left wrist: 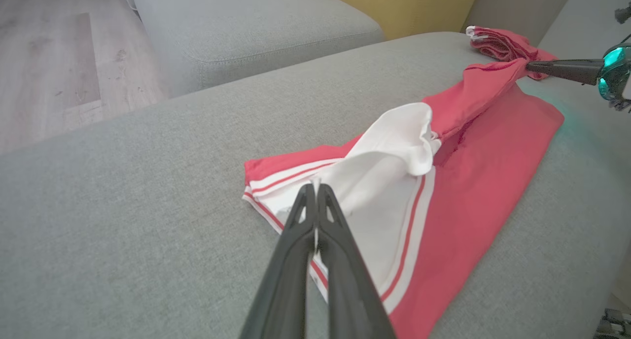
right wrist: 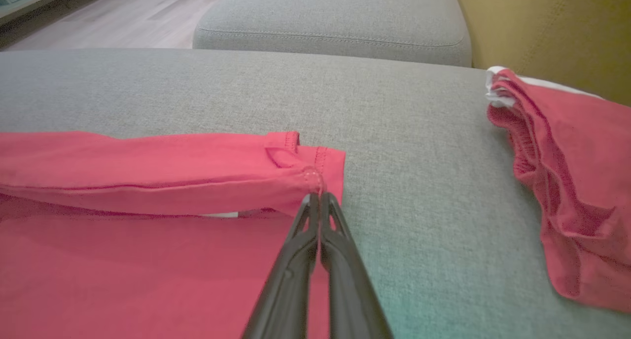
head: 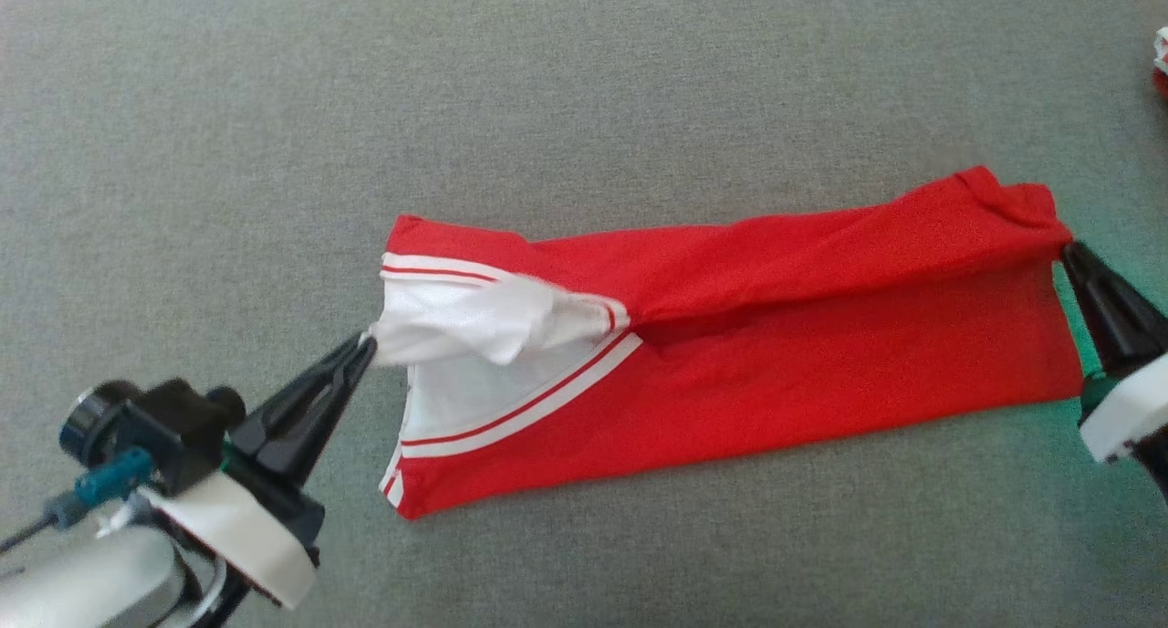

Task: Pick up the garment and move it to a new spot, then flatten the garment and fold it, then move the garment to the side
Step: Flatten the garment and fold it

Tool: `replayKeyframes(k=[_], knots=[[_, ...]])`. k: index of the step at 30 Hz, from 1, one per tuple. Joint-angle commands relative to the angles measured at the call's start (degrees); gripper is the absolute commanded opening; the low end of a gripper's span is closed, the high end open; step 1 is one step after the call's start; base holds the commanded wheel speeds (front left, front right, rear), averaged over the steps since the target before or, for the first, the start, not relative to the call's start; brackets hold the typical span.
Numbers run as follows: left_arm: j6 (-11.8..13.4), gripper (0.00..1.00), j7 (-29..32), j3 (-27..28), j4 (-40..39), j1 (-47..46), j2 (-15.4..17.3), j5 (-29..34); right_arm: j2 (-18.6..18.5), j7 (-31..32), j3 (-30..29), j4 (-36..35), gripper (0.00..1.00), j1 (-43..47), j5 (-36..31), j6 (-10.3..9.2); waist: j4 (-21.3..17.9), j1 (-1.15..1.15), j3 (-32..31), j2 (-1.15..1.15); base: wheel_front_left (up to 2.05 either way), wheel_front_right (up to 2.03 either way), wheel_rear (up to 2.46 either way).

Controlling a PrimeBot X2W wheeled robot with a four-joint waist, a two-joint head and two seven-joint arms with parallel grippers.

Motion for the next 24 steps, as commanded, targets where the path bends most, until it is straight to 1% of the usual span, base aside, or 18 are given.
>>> replayKeyframes(k=[1,5,11,12,14,15,16,17,18,19,20,22,24], knots=[[0.93,0.00,-1.06,2.08,-1.24,0.50,2.20,0.33,-1.02,0.79,-2.06,-2.81,0.00,2.88,-1.73,-0.05,0.01,0.00,-0.13,0.00,0.00,0.00,0.00],[1.53,0.00,-1.49,1.41,-1.17,2.36,1.05,0.52,0.76,3.23,-6.53,-6.67,0.00,7.37,-4.54,-0.05,-0.03,0.00,-0.50,0.00,0.00,0.00,0.00],[2.03,0.00,-1.88,0.83,-0.78,4.47,-0.04,0.49,3.22,6.27,-10.91,-11.03,0.00,12.01,-7.19,-0.05,-0.40,0.00,-0.68,0.00,0.00,0.00,0.00],[2.05,0.00,-1.95,0.81,-0.74,4.71,-0.16,0.33,3.68,6.60,-11.45,-11.39,0.07,12.34,-7.78,-0.05,-0.47,0.00,-0.64,0.00,0.00,0.00,0.00],[2.24,0.02,-2.27,1.10,-0.62,5.25,-0.55,-0.59,4.69,6.97,-12.42,-11.45,0.80,12.72,-9.15,-0.05,-0.59,0.00,-0.56,0.00,0.00,0.00,0.00],[2.27,0.23,-2.39,1.18,-0.59,5.49,-0.77,-0.95,5.20,6.95,-13.00,-11.12,1.00,12.80,-9.85,-0.05,-0.64,0.00,-0.53,0.00,0.00,0.00,0.00],[2.41,0.73,-2.53,1.30,-0.53,5.72,-1.03,-1.29,5.82,6.74,-13.88,-10.60,1.00,12.81,-10.71,-0.05,-0.66,0.00,-0.54,0.00,0.00,0.00,0.00],[2.76,1.00,-2.76,1.49,-0.43,5.86,-1.27,-1.30,6.52,6.44,-14.67,-10.18,1.00,12.90,-11.49,-0.05,-0.66,0.00,-0.60,0.00,0.00,0.00,0.00],[3.45,1.00,-3.14,1.86,-0.20,5.99,-1.57,-1.07,7.46,6.02,-15.48,-9.94,1.00,13.08,-11.80,-0.05,-0.68,0.00,-0.68,0.00,0.00,0.00,0.00],[3.45,1.00,-3.14,1.86,-0.20,5.99,-1.57,-1.07,7.46,6.02,-15.48,-9.94,1.00,13.08,-11.80,-0.05,-0.68,0.00,-0.68,0.00,0.00,0.00,0.00],[4.39,1.00,-3.57,2.34,0.16,6.22,-1.96,-0.79,8.51,5.57,-16.43,-9.77,1.00,13.34,-11.82,-0.05,-0.75,0.00,-0.82,0.00,0.00,0.00,0.00],[6.99,1.00,-4.46,3.92,1.00,7.15,-3.34,-0.29,10.56,4.55,-18.17,-10.01,1.00,14.07,-11.95,-0.05,-1.02,0.00,-1.27,0.00,0.00,0.00,0.00],[9.79,1.00,-5.10,7.04,1.61,9.06,-5.95,-0.43,12.95,3.49,-19.85,-10.62,1.00,14.93,-11.61,-0.05,-1.43,0.00,-1.87,0.00,0.00,0.00,0.00]])
